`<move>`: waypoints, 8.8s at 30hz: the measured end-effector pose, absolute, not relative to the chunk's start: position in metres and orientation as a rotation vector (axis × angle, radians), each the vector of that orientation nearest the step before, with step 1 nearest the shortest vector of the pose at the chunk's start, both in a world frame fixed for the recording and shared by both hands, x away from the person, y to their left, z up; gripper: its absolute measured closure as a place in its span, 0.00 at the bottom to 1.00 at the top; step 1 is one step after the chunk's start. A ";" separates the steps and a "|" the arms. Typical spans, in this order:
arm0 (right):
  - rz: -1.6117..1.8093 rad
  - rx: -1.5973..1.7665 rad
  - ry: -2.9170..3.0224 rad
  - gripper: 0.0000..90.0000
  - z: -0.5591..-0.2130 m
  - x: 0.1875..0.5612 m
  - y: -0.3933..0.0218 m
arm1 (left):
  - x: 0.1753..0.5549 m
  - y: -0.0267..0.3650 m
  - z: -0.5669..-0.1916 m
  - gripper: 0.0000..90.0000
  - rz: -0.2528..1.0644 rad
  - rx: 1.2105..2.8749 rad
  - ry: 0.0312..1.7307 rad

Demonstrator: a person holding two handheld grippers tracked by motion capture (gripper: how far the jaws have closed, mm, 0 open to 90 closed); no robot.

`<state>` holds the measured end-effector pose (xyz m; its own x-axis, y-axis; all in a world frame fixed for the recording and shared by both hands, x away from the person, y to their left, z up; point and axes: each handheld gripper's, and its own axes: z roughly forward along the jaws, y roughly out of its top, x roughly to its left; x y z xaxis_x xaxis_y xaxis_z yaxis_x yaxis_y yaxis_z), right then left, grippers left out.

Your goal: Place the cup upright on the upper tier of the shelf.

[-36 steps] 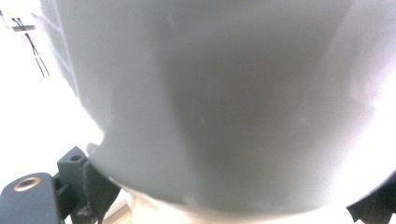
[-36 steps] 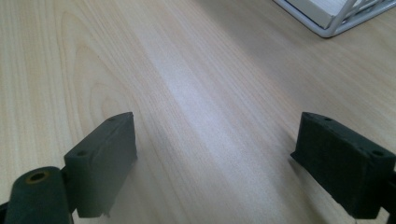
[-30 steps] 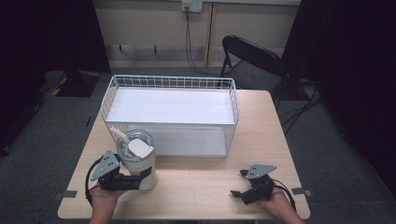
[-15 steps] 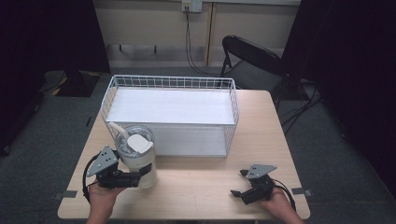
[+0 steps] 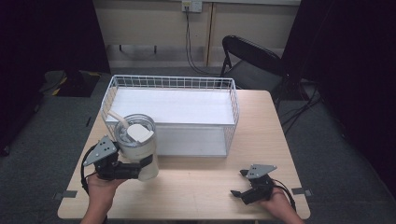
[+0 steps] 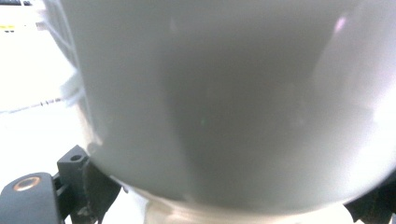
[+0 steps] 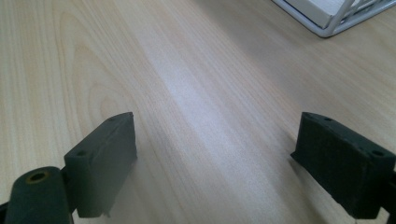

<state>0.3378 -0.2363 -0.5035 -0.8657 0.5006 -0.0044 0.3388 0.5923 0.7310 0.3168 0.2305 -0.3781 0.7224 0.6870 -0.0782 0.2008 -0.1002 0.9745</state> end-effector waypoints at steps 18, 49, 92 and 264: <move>1.133 0.698 2.612 0.14 -0.503 0.338 -0.236 | 0.327 0.222 -0.331 0.10 0.498 1.659 0.693; 1.130 0.708 2.609 0.14 -0.503 0.338 -0.238 | 0.354 0.210 -0.274 0.10 0.530 1.633 0.697; 1.129 0.712 2.605 0.14 -0.503 0.338 -0.241 | 0.390 0.190 -0.215 0.10 0.585 1.632 0.708; 1.132 0.709 2.606 0.14 -0.503 0.340 -0.246 | 0.357 0.256 -0.319 0.16 0.548 1.677 0.839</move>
<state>0.3401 -0.2458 -0.5035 -0.8615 0.5077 -0.0035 0.3440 0.5887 0.7315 0.3567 0.2561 -0.3188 0.6388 0.7664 -0.0677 0.2462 -0.1203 0.9617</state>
